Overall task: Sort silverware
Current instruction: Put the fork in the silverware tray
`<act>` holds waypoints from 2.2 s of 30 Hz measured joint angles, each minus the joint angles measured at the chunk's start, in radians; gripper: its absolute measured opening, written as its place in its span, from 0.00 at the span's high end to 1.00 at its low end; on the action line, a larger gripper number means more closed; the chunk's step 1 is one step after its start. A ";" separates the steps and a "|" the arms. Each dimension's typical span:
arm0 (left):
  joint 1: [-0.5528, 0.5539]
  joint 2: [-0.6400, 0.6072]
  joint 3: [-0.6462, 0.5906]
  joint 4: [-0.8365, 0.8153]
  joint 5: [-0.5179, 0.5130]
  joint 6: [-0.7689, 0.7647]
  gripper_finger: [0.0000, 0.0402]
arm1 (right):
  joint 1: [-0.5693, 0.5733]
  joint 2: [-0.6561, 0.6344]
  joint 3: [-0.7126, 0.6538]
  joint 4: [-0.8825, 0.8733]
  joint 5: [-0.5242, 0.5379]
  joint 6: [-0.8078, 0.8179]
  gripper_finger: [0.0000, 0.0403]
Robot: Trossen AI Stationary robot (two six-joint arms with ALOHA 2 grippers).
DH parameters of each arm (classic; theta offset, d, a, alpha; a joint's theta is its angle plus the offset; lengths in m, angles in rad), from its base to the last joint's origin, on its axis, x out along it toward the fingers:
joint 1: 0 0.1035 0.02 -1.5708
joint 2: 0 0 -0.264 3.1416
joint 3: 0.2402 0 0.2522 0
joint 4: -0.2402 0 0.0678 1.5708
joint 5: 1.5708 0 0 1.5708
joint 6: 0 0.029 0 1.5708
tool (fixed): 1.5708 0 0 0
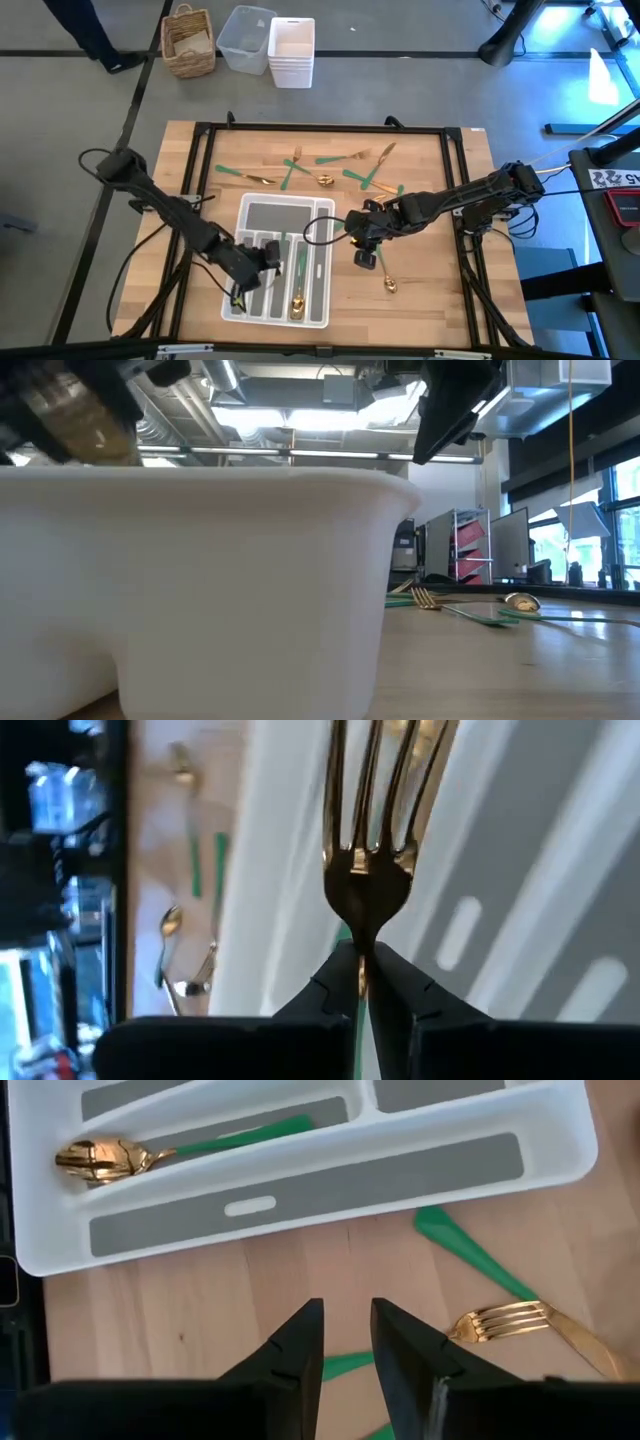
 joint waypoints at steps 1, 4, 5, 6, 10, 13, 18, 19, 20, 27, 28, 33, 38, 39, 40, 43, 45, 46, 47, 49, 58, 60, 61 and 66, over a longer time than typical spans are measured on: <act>-0.003 0.017 0.000 0.000 -0.001 0.020 0.99 | 0.000 0.000 0.000 0.000 0.000 0.009 0.78; -0.019 0.056 0.000 0.013 -0.003 0.042 0.99 | 0.000 0.000 0.000 0.000 0.010 0.028 0.78; -0.028 0.067 0.000 0.029 -0.003 0.042 0.99 | 0.000 0.000 0.000 0.000 0.010 0.035 0.78; -0.038 0.076 0.000 0.049 -0.002 0.042 0.99 | 0.000 0.000 0.000 0.000 0.010 0.040 0.78; -0.073 0.107 0.026 0.068 0.006 0.038 0.99 | 0.000 0.000 0.000 0.003 0.016 0.043 0.78; -0.090 0.130 0.051 0.065 0.005 0.028 0.99 | 0.000 0.000 0.000 0.012 0.037 0.044 0.78; -0.074 0.183 0.058 0.041 0.004 0.016 0.99 | 0.000 0.000 0.000 0.021 0.037 0.044 0.78; -0.068 0.198 0.058 0.031 0.002 0.016 0.99 | 0.000 0.000 0.000 0.021 0.037 0.044 0.78; -0.063 0.211 0.058 0.023 0.001 0.018 0.99 | 0.000 0.000 0.000 0.022 0.037 0.044 0.78; -0.046 0.279 0.062 0.040 -0.011 0.047 0.94 | 0.000 0.000 0.000 0.022 0.035 0.044 0.78; -0.045 0.284 0.062 0.048 -0.010 0.044 0.93 | 0.000 0.000 0.000 0.022 0.035 0.043 0.78; -0.045 0.289 0.059 0.097 -0.028 -0.027 0.92 | 0.000 0.000 0.000 0.022 0.035 0.035 0.78; -0.033 0.289 0.058 0.100 -0.023 -0.125 0.92 | 0.000 0.000 0.000 0.022 0.035 0.034 0.78; -0.031 0.289 0.059 0.097 -0.023 -0.140 0.92 | 0.000 0.000 0.000 0.021 0.035 0.034 0.78; -0.029 0.289 0.059 0.096 -0.022 -0.144 0.92 | 0.000 0.000 0.000 0.021 0.035 0.034 0.78; -0.028 0.289 0.059 0.101 -0.022 -0.137 0.92 | 0.000 0.000 0.000 0.020 0.035 0.034 0.78; -0.029 0.289 0.059 0.101 -0.022 -0.140 0.92 | 0.000 0.000 0.000 0.019 0.035 0.034 0.78; -0.031 0.289 0.059 0.100 -0.023 -0.149 0.92 | 0.000 0.000 0.000 0.019 0.034 0.034 0.78; -0.034 0.289 0.059 0.101 -0.025 -0.162 0.92 | 0.000 0.000 0.000 0.019 0.035 0.034 0.78; -0.034 0.289 0.058 0.102 -0.028 -0.198 0.92 | 0.000 0.000 0.000 0.019 0.034 0.033 0.78; -0.032 0.287 0.059 0.105 -0.029 -0.216 0.80 | 0.000 0.000 0.000 0.019 0.034 0.035 0.78; -0.032 0.287 0.060 0.106 -0.027 -0.216 0.75 | 0.000 0.000 0.000 0.019 0.034 0.038 0.78; -0.032 0.286 0.060 0.106 -0.025 -0.215 0.74 | 0.000 0.000 0.000 0.019 0.034 0.041 0.78; -0.051 0.270 0.058 0.103 -0.020 -0.173 0.71 | 0.000 0.000 0.000 0.019 0.034 0.115 0.78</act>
